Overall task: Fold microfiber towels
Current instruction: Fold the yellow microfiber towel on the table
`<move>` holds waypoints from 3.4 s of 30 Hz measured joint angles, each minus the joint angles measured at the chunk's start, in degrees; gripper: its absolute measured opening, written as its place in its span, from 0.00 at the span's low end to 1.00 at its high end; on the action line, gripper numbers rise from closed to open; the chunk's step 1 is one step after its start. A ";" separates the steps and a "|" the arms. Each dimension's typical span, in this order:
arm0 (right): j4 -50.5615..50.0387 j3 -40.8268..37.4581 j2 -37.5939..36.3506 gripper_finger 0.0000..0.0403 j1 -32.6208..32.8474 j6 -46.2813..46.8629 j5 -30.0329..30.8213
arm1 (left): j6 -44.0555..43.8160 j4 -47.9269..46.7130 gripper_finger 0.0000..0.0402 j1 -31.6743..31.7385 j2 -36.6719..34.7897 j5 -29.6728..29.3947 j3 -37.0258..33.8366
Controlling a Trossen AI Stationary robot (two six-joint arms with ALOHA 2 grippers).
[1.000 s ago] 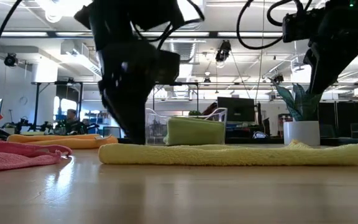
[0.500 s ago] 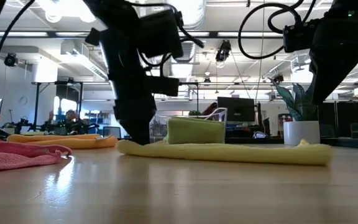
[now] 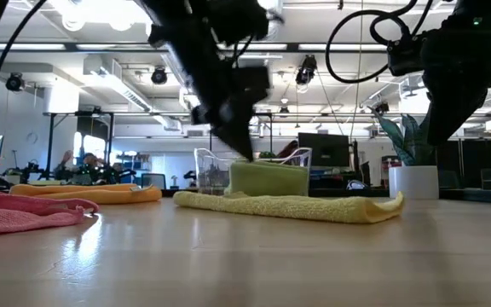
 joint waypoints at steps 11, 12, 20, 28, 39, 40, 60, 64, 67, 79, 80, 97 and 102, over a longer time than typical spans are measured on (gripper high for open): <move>0.05 -0.02 0.00 0.30 -0.04 -1.08 1.65 | -1.75 21.96 0.04 -6.89 4.95 4.68 -0.50; 0.06 -0.02 0.00 0.30 -0.04 -1.13 1.70 | -2.17 22.71 0.04 -7.20 5.72 4.68 -0.50; 0.45 -0.02 0.00 0.30 -0.04 -3.16 2.17 | -6.20 25.05 0.04 -9.18 11.00 4.70 -0.55; 0.97 -0.04 0.00 0.30 -0.02 -5.56 3.09 | -5.81 20.47 0.04 -10.34 12.22 9.79 -0.57; 1.22 -0.04 0.00 0.30 -0.02 -6.08 3.12 | 5.45 3.78 0.04 -13.74 10.38 14.81 -0.26; 1.30 -0.04 0.00 0.30 -0.02 -6.08 3.11 | 7.80 1.86 0.04 -14.26 10.08 14.86 -0.08; 11.54 -0.04 0.00 0.35 -0.02 -13.36 0.24 | 14.94 -23.20 0.04 -18.14 3.17 7.10 11.80; 14.96 -0.04 0.00 0.38 0.00 -15.12 -0.64 | 14.85 -26.30 0.06 -18.14 2.01 6.93 13.91; 16.39 -0.04 0.00 0.38 0.00 -16.72 -0.64 | 14.00 -29.81 0.11 -18.14 1.27 6.69 16.14; 27.20 -0.04 0.01 0.38 0.00 -29.66 -2.23 | 7.79 -34.47 0.40 -20.24 -0.37 6.28 18.27; 28.10 -0.04 0.17 0.38 0.00 -30.57 -2.23 | 8.25 -34.37 0.41 -20.87 -0.17 6.03 17.75; 33.90 4.32 16.60 0.38 0.02 -42.50 -10.55 | -3.06 -8.12 0.41 -27.73 0.31 0.10 -2.31; 33.91 8.21 22.25 0.38 0.02 -46.38 -12.73 | -1.47 -3.76 0.41 -28.20 0.31 -1.99 -4.82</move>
